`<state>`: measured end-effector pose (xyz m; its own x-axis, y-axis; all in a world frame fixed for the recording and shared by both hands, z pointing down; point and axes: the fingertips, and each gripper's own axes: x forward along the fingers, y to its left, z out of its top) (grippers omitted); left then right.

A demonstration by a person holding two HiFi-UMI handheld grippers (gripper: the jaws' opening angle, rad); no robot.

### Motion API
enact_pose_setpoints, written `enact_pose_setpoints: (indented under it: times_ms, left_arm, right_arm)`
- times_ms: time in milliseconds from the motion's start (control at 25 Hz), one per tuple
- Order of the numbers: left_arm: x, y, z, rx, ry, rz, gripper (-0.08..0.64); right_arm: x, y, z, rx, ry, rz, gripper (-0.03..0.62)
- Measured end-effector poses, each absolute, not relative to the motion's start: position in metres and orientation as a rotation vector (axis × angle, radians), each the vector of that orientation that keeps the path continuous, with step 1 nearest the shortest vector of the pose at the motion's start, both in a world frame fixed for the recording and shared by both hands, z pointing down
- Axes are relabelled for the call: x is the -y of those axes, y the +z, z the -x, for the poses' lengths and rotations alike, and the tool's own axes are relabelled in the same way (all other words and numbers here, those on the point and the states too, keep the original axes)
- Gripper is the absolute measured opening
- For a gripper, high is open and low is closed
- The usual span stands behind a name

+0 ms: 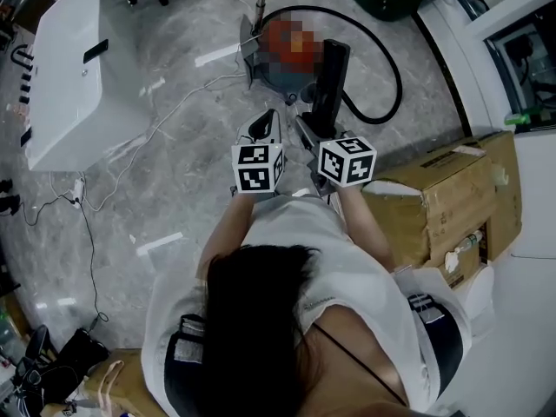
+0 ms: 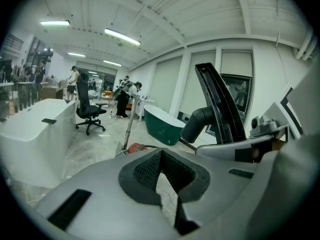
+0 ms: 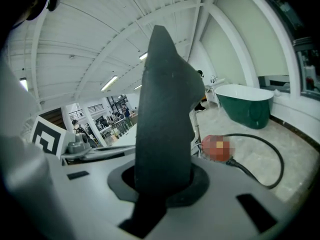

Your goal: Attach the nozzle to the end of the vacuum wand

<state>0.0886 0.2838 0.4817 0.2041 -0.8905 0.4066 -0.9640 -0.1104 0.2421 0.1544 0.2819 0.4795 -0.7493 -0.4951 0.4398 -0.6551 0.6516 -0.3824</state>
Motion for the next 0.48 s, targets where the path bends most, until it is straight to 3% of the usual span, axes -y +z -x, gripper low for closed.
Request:
enact_pose_setpoints:
  times_ms: [480]
  left_arm:
    - [-0.225, 0.487, -0.050, 1.680, 0.227, -2.013, 0.003]
  right_arm:
    - [-0.221, 0.488, -0.113, 2.567, 0.895, -0.901, 0.077]
